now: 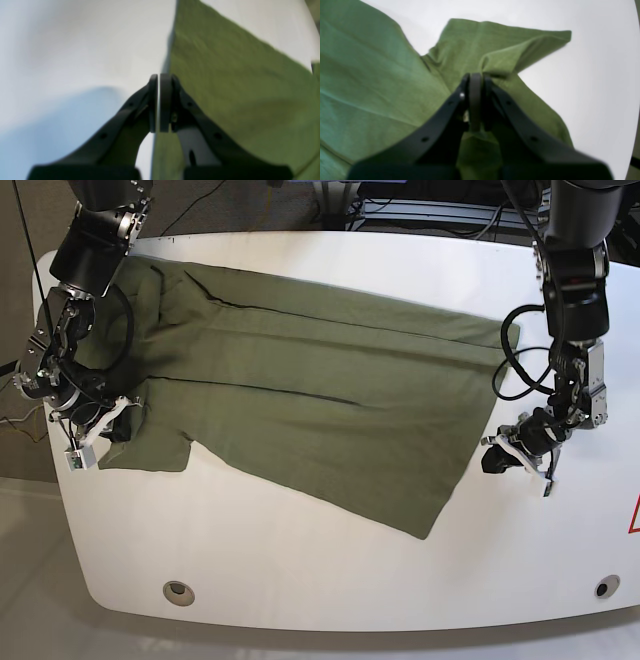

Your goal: Fold the T-shirt properly

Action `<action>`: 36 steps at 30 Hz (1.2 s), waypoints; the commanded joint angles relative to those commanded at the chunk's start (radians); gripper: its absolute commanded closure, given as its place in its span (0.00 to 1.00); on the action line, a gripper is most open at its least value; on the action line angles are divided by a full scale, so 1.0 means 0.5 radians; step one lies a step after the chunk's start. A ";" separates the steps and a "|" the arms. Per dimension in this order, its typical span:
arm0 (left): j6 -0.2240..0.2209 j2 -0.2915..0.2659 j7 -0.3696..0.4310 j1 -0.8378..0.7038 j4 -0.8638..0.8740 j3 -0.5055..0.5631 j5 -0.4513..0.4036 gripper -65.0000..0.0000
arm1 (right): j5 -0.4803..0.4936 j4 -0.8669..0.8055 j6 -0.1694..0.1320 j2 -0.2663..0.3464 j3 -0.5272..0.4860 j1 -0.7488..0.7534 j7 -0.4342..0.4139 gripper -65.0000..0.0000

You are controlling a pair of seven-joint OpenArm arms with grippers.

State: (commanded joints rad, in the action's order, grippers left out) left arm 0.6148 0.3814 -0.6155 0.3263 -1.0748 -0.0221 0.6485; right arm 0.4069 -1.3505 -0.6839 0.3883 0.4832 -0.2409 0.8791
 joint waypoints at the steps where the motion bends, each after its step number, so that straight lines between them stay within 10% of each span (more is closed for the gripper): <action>1: 0.001 -0.001 -0.019 -0.010 -0.035 0.009 -0.003 1.00 | -0.001 0.001 0.000 -0.001 0.001 0.000 -0.002 1.00; 8: 0.002 -0.015 0.005 0.054 0.015 0.046 -0.043 1.00 | -0.009 -0.002 -0.004 0.002 0.004 0.006 -0.005 1.00; 10: 0.013 0.015 0.146 0.084 0.088 0.046 -0.075 0.65 | -0.004 0.004 -0.008 0.003 0.000 0.006 0.005 1.00; 16: -0.013 0.018 0.468 0.122 0.208 0.069 -0.124 0.38 | 0.003 -0.002 -0.007 -0.001 -0.005 0.012 0.014 1.00; 26: -0.039 0.016 0.622 0.215 0.514 0.088 -0.243 0.48 | -0.001 0.004 0.000 -0.005 0.008 0.009 0.021 1.00; 36: -0.055 0.032 0.704 0.387 0.998 0.096 -0.174 0.34 | -0.010 -0.001 0.007 -0.005 -0.001 0.026 0.022 1.00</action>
State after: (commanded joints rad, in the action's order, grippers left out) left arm 0.5876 0.3972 -0.2635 0.5198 -0.5759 0.0259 0.5618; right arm 0.4021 -1.3508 -0.6803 0.3858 0.4825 -0.2277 0.8902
